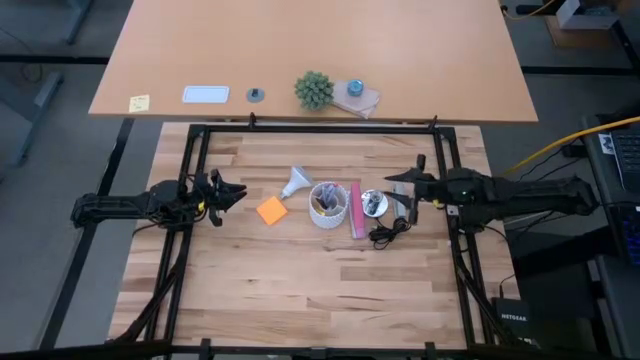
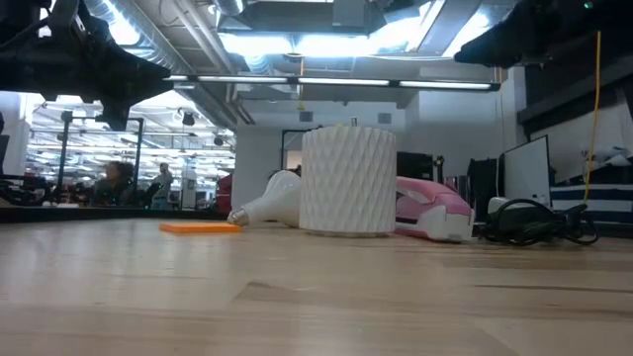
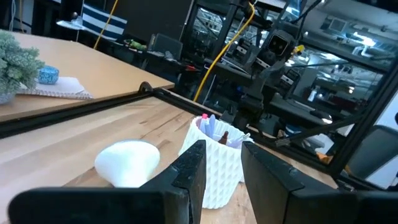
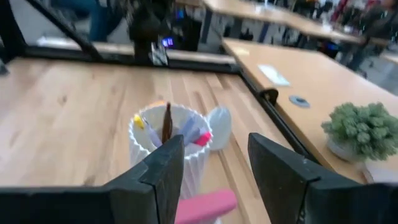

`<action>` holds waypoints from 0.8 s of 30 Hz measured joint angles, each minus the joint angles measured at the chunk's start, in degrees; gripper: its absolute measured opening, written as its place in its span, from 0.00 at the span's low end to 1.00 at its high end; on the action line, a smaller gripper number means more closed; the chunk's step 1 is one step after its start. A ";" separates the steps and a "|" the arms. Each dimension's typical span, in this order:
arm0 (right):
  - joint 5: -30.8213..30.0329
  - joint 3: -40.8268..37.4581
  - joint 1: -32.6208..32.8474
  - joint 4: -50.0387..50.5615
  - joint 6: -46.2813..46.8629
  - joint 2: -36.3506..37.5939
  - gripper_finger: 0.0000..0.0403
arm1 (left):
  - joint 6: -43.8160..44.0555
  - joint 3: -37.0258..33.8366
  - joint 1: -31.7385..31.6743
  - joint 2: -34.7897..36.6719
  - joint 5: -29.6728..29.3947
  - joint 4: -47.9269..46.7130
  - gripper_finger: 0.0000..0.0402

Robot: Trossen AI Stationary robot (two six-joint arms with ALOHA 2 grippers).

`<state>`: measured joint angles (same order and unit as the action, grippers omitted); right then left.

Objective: Screw lightbulb
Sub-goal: Move the lamp to the center of the table

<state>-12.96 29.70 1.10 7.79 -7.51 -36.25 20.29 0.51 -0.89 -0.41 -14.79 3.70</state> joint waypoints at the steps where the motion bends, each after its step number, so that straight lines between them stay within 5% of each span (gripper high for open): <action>1: -0.01 1.26 -0.01 0.93 0.02 -1.15 0.46 | 0.31 0.00 0.00 0.00 0.00 0.00 0.23; 13: -6.86 10.68 -0.02 23.84 0.97 -12.58 0.46 | -2.66 0.00 0.00 0.00 -3.64 -0.02 0.23; 24: -3.73 10.73 -0.02 25.36 1.07 -27.57 0.46 | -4.21 0.00 -0.02 -0.01 -4.53 -0.07 0.23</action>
<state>-16.69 40.42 1.09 33.14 -6.44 -63.81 16.08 0.51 -0.91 -0.41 -19.32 3.64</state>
